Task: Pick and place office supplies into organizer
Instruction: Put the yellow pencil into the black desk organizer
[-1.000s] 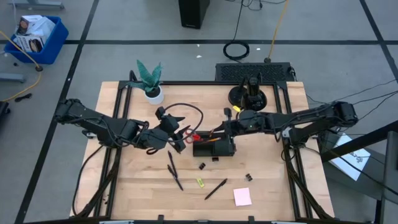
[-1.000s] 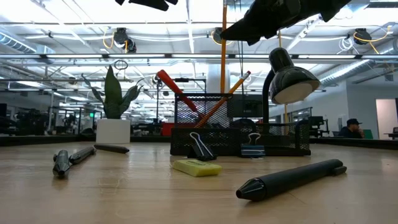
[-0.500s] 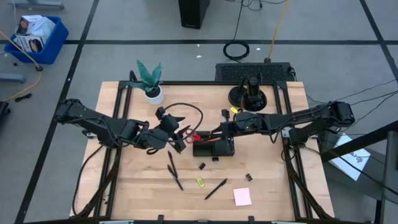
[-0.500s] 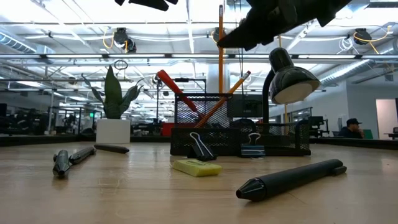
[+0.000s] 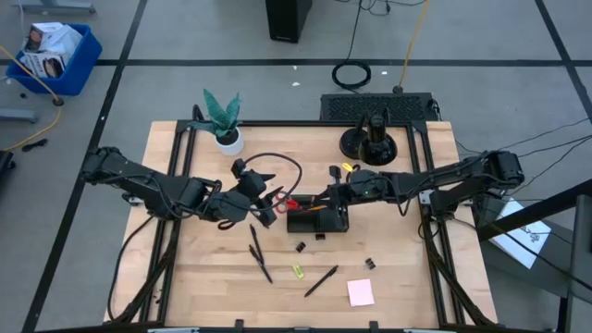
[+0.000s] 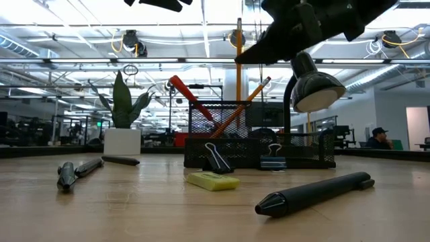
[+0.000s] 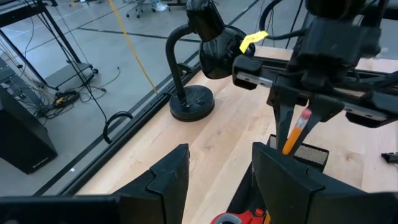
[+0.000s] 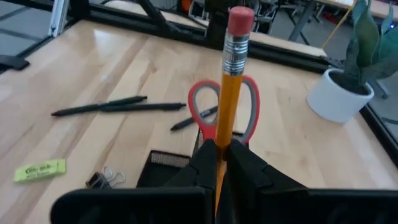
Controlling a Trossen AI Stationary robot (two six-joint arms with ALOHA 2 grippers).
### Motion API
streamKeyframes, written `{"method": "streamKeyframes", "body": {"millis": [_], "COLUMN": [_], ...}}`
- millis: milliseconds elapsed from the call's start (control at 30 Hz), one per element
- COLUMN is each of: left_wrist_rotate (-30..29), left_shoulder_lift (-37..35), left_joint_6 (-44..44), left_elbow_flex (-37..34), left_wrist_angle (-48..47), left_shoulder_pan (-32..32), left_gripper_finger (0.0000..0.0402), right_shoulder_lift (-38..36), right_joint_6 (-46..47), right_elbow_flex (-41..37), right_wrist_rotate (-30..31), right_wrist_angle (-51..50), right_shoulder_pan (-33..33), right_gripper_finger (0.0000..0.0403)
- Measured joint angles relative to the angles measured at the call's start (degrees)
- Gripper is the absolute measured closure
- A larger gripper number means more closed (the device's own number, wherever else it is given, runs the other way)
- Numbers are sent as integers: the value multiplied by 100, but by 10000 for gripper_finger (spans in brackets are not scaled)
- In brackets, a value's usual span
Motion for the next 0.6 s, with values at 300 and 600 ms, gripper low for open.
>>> {"method": "streamKeyframes", "body": {"millis": [300,600], "left_wrist_rotate": [0,-1], "left_shoulder_lift": [0,0], "left_joint_6": [2,-8], "left_elbow_flex": [0,0], "left_wrist_angle": [-1,0], "left_shoulder_pan": [0,0], "left_gripper_finger": [220,220], "right_shoulder_lift": [3,3], "right_joint_6": [146,238], "right_elbow_flex": [-248,-252], "right_wrist_rotate": [-17,-173], "right_wrist_angle": [242,299], "right_shoulder_pan": [-83,-88], "right_gripper_finger": [392,392]}}
